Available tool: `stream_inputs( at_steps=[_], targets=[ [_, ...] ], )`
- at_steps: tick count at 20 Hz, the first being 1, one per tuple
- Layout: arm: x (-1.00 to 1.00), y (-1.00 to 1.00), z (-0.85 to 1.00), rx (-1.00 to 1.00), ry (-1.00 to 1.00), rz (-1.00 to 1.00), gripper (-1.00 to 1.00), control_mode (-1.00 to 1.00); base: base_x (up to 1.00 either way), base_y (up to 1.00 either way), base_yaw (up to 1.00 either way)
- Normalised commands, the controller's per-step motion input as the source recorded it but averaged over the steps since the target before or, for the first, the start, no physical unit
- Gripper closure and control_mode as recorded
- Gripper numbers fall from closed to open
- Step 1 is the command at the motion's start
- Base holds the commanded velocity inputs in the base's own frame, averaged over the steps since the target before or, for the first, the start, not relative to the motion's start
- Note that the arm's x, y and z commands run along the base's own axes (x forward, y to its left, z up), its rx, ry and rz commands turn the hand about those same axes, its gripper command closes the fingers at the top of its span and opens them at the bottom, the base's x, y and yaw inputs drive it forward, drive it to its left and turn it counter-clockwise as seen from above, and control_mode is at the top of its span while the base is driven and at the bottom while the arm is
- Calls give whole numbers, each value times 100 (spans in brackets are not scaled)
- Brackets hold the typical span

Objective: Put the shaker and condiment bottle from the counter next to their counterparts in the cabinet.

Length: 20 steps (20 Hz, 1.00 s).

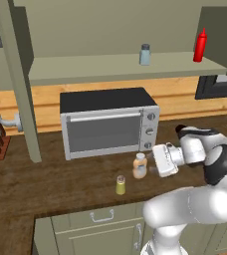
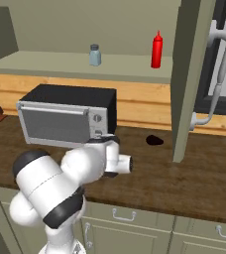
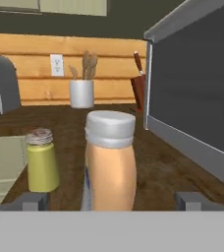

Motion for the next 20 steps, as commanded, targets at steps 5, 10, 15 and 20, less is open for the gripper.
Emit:
stream_inputs(
  at_steps=[5, 10, 15, 20],
  targets=[
    [17, 8, -18, 6, 14, 1, -100, -100, 0, 0, 0],
    [8, 20, -26, 8, 17, 2, -100, -100, 0, 0, 0],
    [3, 19, -16, 5, 14, 0, 100, -100, 0, 0, 0],
    [-24, -1, 10, 4, -7, -4, 100, -100, 0, 0, 0]
  ],
)
